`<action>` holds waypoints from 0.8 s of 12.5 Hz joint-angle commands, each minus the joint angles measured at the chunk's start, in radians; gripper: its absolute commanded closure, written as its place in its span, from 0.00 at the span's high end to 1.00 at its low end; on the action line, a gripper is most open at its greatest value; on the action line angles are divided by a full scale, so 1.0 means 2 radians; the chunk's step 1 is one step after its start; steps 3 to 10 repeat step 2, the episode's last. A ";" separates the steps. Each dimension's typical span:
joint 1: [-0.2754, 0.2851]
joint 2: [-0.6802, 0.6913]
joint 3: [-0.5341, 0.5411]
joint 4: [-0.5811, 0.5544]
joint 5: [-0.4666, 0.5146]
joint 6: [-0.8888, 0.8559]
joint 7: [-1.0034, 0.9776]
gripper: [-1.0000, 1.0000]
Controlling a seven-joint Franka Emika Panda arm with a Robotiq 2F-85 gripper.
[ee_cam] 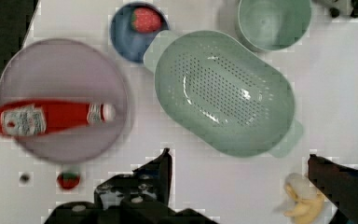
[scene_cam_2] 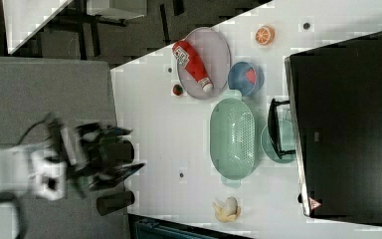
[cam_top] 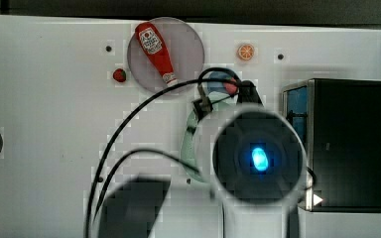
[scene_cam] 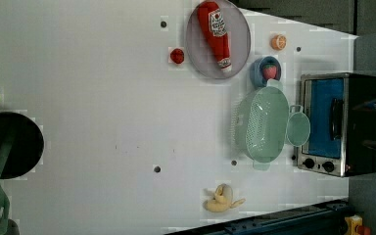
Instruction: Drag strainer left to right.
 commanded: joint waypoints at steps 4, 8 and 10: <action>0.000 -0.013 0.001 0.009 -0.009 -0.077 -0.106 1.00; 0.000 -0.013 0.001 0.009 -0.009 -0.077 -0.106 1.00; 0.000 -0.013 0.001 0.009 -0.009 -0.077 -0.106 1.00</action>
